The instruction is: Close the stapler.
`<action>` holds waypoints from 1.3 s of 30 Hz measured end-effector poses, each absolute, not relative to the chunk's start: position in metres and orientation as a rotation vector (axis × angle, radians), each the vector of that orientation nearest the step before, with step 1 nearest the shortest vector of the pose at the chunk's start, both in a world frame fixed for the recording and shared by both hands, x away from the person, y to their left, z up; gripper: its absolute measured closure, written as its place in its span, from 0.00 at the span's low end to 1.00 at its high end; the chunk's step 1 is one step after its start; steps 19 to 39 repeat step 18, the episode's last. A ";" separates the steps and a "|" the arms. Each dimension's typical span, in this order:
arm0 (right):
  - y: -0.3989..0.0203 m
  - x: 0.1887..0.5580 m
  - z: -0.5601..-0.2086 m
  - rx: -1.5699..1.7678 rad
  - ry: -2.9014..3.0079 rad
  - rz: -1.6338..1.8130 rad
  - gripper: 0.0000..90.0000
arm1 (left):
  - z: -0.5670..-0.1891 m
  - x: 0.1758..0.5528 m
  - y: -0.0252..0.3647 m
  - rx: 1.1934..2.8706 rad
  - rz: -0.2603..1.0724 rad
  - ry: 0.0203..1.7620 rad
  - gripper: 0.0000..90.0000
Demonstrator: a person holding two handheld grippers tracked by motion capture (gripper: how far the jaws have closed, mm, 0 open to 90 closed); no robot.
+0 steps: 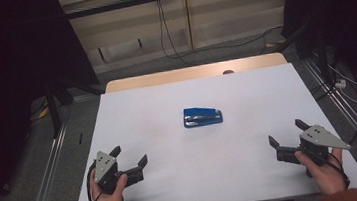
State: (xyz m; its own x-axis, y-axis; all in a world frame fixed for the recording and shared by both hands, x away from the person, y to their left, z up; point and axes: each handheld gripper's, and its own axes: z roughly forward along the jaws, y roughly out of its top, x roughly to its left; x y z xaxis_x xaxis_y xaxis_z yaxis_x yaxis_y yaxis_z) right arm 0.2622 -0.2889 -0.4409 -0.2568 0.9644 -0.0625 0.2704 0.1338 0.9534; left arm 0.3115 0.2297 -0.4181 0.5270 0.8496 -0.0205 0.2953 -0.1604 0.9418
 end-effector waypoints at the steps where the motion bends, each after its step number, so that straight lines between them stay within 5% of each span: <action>1: -0.288 0.261 -0.442 1.211 1.663 1.153 0.03 | -0.419 0.311 0.230 1.724 0.669 0.973 0.04; 39: -0.290 0.258 -0.444 1.247 1.657 1.203 0.03 | -0.422 0.308 0.230 1.741 0.664 0.970 0.04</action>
